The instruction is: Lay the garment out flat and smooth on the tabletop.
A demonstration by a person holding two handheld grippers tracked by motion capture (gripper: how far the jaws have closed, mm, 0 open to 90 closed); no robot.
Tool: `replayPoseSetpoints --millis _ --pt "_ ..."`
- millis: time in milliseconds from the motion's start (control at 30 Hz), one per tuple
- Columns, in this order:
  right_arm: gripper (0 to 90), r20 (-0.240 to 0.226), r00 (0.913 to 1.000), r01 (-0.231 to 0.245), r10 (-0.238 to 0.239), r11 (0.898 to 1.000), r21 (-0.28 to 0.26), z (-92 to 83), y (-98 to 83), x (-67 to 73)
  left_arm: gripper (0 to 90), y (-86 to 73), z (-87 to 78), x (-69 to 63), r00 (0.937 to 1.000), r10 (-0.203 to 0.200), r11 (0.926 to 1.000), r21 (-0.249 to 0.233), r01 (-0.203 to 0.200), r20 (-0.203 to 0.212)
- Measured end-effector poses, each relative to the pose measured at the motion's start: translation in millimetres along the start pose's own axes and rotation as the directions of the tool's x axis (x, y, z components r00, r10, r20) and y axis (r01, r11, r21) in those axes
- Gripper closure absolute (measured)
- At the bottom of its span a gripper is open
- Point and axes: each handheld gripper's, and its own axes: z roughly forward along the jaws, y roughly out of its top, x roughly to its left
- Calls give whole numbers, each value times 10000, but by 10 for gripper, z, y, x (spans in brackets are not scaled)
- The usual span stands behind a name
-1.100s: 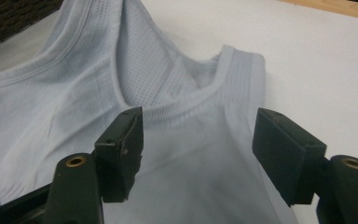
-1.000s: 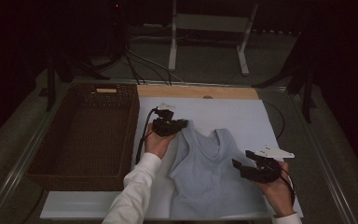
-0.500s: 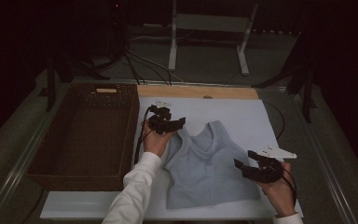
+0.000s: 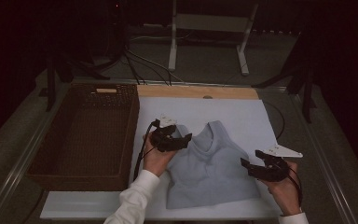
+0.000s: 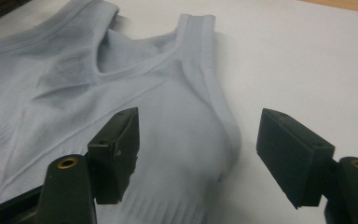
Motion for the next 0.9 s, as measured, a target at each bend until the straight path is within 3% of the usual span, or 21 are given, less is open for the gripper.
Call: replayPoseSetpoints --millis 300,500,600,667,833,900 --pt "223 240 9992 -329 329 9995 1 3 -25 -104 343 -214 -178 -100 9996 67 10000 -15 -67 292" --pt "213 399 9980 -488 487 9988 20 13 -35 -156 371 -391 -276 -138 9997 189 9998 59 -190 182" --pt "208 458 9978 -485 481 9988 63 17 -38 -171 464 -498 -306 -136 9990 189 9998 106 -193 396" --pt "200 506 9974 -511 507 9987 70 21 -40 -177 478 -570 -315 -147 9991 135 9997 191 -143 410" --pt "192 547 9970 -546 540 9985 101 31 -45 -197 461 -698 -352 -163 9995 151 9991 384 -162 279" --pt "192 545 9971 -538 531 9985 117 37 -47 -203 416 -735 -356 -162 9998 143 9982 573 -152 159"
